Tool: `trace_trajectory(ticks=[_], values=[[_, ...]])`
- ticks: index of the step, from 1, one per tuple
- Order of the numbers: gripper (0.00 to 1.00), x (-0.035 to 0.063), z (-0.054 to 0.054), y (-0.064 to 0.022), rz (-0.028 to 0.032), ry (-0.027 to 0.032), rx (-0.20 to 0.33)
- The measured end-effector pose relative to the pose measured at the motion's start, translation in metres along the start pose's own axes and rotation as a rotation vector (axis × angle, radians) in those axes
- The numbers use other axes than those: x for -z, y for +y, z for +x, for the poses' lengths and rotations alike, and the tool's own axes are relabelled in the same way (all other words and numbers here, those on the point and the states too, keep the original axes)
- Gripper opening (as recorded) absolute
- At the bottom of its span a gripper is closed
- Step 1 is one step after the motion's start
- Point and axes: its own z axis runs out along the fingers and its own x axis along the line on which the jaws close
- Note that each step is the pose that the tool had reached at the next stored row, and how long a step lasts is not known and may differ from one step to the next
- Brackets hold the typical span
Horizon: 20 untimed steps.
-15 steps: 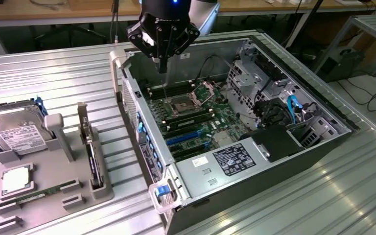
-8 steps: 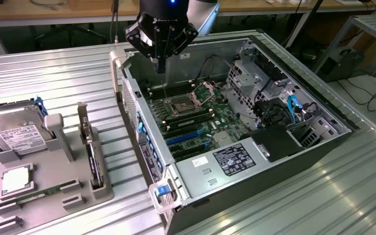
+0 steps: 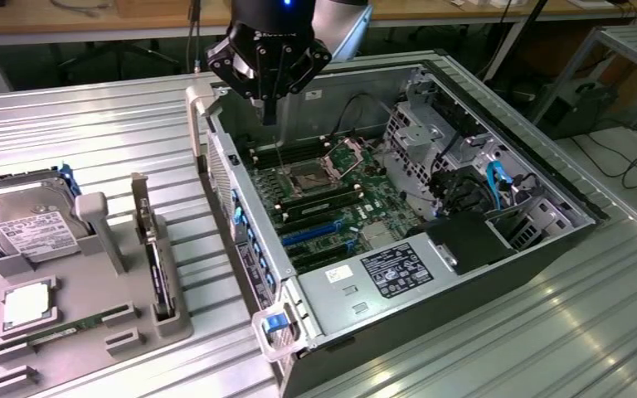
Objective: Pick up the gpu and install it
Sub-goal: 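Reach for the gpu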
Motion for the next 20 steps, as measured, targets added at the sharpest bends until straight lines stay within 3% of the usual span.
trace_trajectory(ticks=[20], values=[[0.11, 0.0004, 0.013, -0.0015, 0.0000, 0.0000, 0.000]])
